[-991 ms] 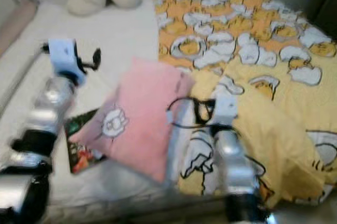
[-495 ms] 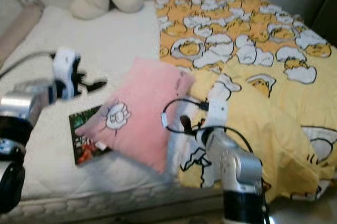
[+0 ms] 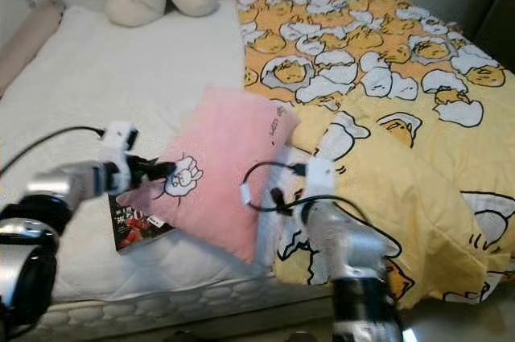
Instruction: Clean up the room
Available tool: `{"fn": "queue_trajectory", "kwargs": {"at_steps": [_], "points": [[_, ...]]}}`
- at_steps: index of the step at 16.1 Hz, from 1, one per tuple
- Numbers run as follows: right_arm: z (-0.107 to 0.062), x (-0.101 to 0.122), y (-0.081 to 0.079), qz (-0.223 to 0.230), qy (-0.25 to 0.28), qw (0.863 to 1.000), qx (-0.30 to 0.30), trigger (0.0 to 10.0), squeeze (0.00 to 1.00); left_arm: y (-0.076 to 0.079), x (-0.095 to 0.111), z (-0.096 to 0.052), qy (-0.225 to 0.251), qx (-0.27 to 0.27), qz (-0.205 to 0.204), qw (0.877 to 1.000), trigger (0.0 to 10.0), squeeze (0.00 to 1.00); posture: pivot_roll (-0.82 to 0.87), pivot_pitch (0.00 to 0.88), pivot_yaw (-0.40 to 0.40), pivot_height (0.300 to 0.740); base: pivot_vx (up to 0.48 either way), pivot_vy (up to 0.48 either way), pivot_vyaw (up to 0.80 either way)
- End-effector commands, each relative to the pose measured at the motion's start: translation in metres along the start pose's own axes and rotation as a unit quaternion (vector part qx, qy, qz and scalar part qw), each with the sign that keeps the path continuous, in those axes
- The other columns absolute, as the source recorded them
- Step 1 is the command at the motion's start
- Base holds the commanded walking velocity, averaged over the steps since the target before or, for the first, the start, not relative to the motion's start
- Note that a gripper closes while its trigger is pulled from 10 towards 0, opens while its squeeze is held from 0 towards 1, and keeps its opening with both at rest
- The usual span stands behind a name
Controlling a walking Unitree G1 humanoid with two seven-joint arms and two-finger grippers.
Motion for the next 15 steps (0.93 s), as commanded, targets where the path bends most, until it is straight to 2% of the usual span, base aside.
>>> {"fn": "queue_trajectory", "kwargs": {"at_steps": [1, 2, 3, 4, 5, 6, 8, 9, 12, 13, 15], "points": [[0.009, 0.014, -0.02, -0.011, 0.042, 0.998, 0.036, 10.0, 0.0, 0.01, 0.006, 0.008, 0.006, 0.011, 0.033, 0.999, 10.0, 0.0, -0.19, 0.0, 0.056, 0.74, 0.0, 0.0, 0.0], [0.023, 0.004, -0.02, -0.005, 0.036, 0.999, 0.022, 10.0, 0.0, 0.021, 0.0, 0.016, 0.001, 0.01, 0.03, 1.0, 10.0, 0.0, -0.19, 0.0, 0.058, 0.74, 0.0, 0.0, 0.0], [0.032, -0.008, -0.022, -0.036, 0.023, 0.999, 0.017, 10.0, 0.0, 0.029, -0.003, 0.023, 0.0, 0.013, 0.024, 1.0, 10.0, 0.0, -0.19, 0.0, 0.051, 0.74, 0.0, 0.0, 0.0], [0.035, -0.011, -0.024, -0.023, 0.02, 0.999, 0.02, 9.3, 0.0, 0.033, -0.007, 0.026, -0.003, 0.016, 0.024, 1.0, 10.0, 0.0, -0.19, 0.0, 0.049, 0.74, 0.0, 0.0, 0.0], [0.04, -0.01, -0.031, 0.016, 0.025, 0.999, 0.029, 0.0, 0.0, 0.041, -0.01, 0.03, -0.005, 0.013, 0.023, 1.0, 0.0, 0.0, -0.2, 0.0, 0.053, 0.74, 0.0, 0.0, 0.0], [0.043, -0.003, -0.04, 0.05, 0.031, 0.997, 0.047, 0.0, 0.0, 0.047, -0.011, 0.033, -0.008, 0.007, 0.038, 0.999, 0.0, 0.0, -0.2, 0.0, 0.053, 0.74, 0.0, 0.0, 0.0], [0.047, -0.003, -0.05, 0.125, 0.014, 0.989, 0.075, 0.0, 0.0, 0.047, -0.013, 0.035, -0.011, 0.013, 0.054, 0.998, 0.0, 0.0, -0.21, 0.0, 0.064, 0.74, 0.0, 0.0, 0.0], [0.048, -0.003, -0.052, 0.143, 0.013, 0.986, 0.085, 0.0, 0.0, 0.046, -0.013, 0.034, -0.013, 0.016, 0.066, 0.998, 0.0, 0.0, -0.2, 0.0, 0.067, 0.74, 0.0, 0.0, 0.0], [0.051, -0.006, -0.049, 0.157, 0.016, 0.983, 0.09, 0.0, 0.0, 0.043, -0.006, 0.032, 0.0, 0.019, 0.07, 0.997, 0.0, 0.0, -0.2, 0.0, 0.071, 0.74, 0.0, 0.0, 0.0], [0.051, -0.015, -0.05, 0.138, 0.008, 0.986, 0.093, 0.0, 0.0, 0.042, -0.013, 0.032, 0.004, 0.016, 0.051, 0.999, 0.0, 0.0, -0.2, 0.0, 0.076, 0.74, 0.0, 0.0, 0.0], [0.051, -0.019, -0.047, 0.126, 0.007, 0.988, 0.091, 0.0, 0.0, 0.045, -0.015, 0.033, 0.015, 0.001, 0.017, 1.0, 0.0, 0.0, -0.21, 0.0, 0.096, 0.74, 0.0, 0.0, 0.0]]}}
Point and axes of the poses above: a point about 5 cm out from each wrist's last joint towards the gripper, its own z axis pointing out of the wrist towards the gripper, its own x axis along the axis of the wrist's last joint, y = z × x, the point moved 4 cm from there along z, pointing out of the wrist towards the gripper, and after that the axes turned 4 degrees about -z, right-handed, at the moved point
